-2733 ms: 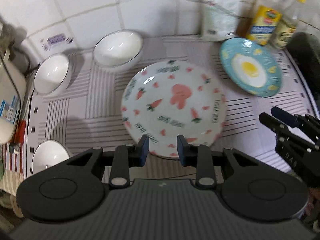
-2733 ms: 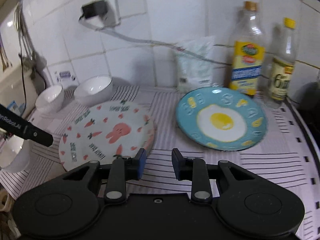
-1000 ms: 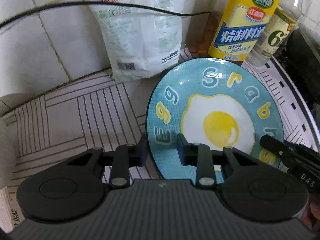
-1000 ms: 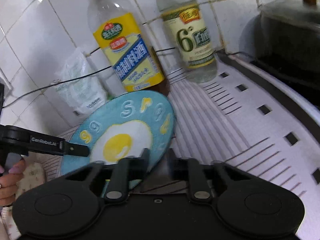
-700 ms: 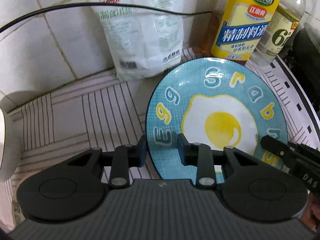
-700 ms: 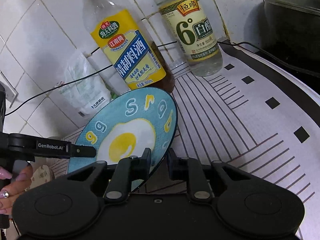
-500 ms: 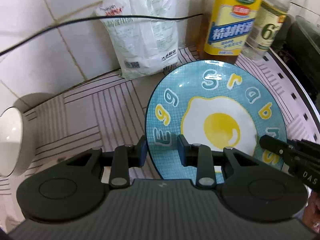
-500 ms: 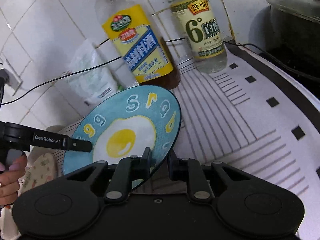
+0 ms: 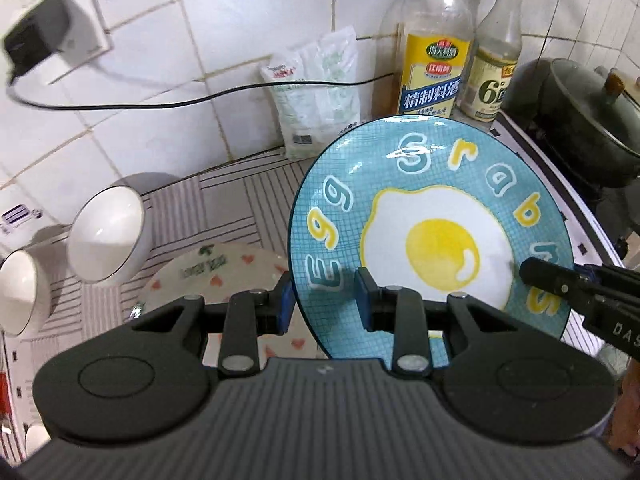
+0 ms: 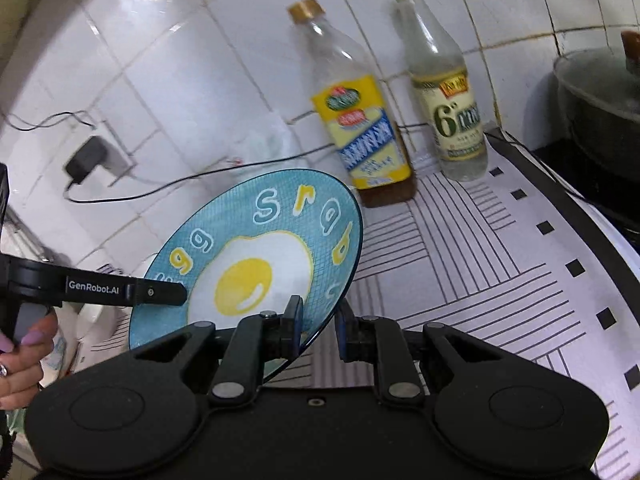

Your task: Organize plates and bowls

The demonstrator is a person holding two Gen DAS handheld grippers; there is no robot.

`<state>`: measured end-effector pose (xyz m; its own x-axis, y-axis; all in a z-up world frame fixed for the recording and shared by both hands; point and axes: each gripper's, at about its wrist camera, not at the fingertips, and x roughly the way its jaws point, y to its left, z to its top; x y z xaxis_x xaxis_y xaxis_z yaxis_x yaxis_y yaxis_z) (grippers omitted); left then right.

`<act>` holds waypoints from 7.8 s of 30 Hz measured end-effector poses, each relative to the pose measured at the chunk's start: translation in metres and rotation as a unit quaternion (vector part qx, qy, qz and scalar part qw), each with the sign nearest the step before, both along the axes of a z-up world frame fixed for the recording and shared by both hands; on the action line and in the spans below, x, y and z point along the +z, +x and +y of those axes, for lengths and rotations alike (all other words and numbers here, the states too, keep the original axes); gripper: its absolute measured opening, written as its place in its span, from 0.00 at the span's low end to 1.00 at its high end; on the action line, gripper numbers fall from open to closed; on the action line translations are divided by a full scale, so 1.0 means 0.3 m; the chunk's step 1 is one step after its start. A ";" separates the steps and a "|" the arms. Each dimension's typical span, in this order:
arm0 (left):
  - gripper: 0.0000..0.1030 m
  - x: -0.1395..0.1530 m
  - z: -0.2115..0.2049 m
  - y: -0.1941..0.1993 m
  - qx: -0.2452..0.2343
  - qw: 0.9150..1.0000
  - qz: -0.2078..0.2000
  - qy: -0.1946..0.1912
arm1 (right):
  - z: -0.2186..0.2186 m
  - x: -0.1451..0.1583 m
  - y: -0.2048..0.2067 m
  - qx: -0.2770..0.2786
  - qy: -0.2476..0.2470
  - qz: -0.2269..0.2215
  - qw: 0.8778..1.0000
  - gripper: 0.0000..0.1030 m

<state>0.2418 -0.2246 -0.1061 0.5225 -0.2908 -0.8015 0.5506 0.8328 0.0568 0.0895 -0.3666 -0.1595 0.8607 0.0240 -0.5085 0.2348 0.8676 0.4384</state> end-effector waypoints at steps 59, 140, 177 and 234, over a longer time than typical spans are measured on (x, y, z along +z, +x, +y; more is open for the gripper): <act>0.29 -0.214 0.539 0.059 0.215 0.964 0.158 0.008 | 0.457 -0.053 0.296 0.149 -0.080 0.138 0.976 0.23; 0.89 0.062 1.090 -0.363 0.164 0.986 0.012 -0.013 | 0.999 0.060 -0.038 0.245 -0.167 -0.032 0.955 0.91; 0.16 -0.322 1.306 -0.040 0.313 0.948 0.040 -0.046 | 1.400 -0.306 0.332 0.380 -0.163 -0.044 0.909 0.87; 0.43 0.042 1.052 -0.018 0.228 0.972 -0.026 -0.049 | 0.798 0.130 0.322 0.157 -0.120 -0.030 0.980 0.85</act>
